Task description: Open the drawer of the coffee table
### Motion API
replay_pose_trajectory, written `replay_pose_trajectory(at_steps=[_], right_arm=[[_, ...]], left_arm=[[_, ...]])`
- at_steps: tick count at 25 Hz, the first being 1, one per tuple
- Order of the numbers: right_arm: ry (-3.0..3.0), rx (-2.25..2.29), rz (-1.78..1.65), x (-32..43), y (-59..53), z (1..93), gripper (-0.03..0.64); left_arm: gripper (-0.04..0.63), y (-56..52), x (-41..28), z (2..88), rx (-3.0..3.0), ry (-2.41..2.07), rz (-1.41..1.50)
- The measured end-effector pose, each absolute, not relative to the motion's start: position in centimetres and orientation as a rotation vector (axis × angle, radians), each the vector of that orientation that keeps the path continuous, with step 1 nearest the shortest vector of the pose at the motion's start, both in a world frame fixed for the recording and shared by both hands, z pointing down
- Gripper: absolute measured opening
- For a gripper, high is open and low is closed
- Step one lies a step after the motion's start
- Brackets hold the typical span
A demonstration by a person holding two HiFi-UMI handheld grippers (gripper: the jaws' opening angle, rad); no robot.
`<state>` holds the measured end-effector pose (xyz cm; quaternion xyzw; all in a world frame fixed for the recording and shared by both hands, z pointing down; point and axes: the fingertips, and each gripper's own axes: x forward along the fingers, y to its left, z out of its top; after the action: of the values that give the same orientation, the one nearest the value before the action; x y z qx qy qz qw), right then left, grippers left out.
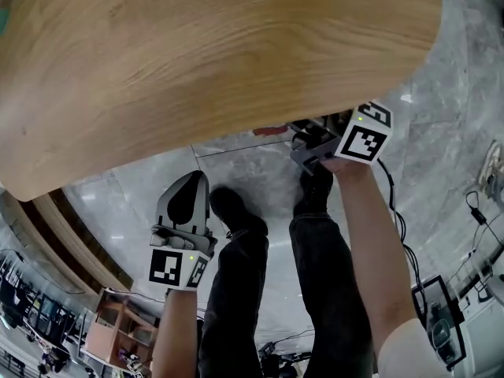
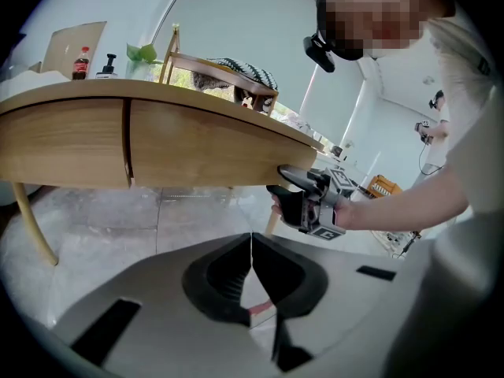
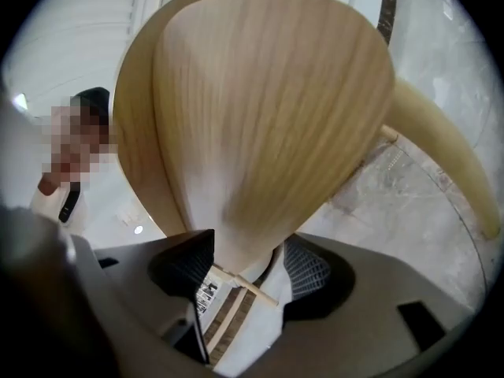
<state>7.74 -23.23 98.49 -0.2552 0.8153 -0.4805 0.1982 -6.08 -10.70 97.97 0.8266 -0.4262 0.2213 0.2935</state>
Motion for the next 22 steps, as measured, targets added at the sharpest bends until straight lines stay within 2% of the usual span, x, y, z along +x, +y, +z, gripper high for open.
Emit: replay_pose_trajectory(at_steps=[5, 22], right_arm=[[2.176, -0.731, -1.368, 8.4, -22.9, 99.0, 0.221], [2.162, -0.675, -1.459, 8.7, -17.3, 99.5, 0.196]], left_arm=[[0.02, -10.9, -4.7, 97.6, 2.224, -1.124, 0.593], [0.02, -10.7, -5.2, 96.3, 2.225, -1.163, 0.592]])
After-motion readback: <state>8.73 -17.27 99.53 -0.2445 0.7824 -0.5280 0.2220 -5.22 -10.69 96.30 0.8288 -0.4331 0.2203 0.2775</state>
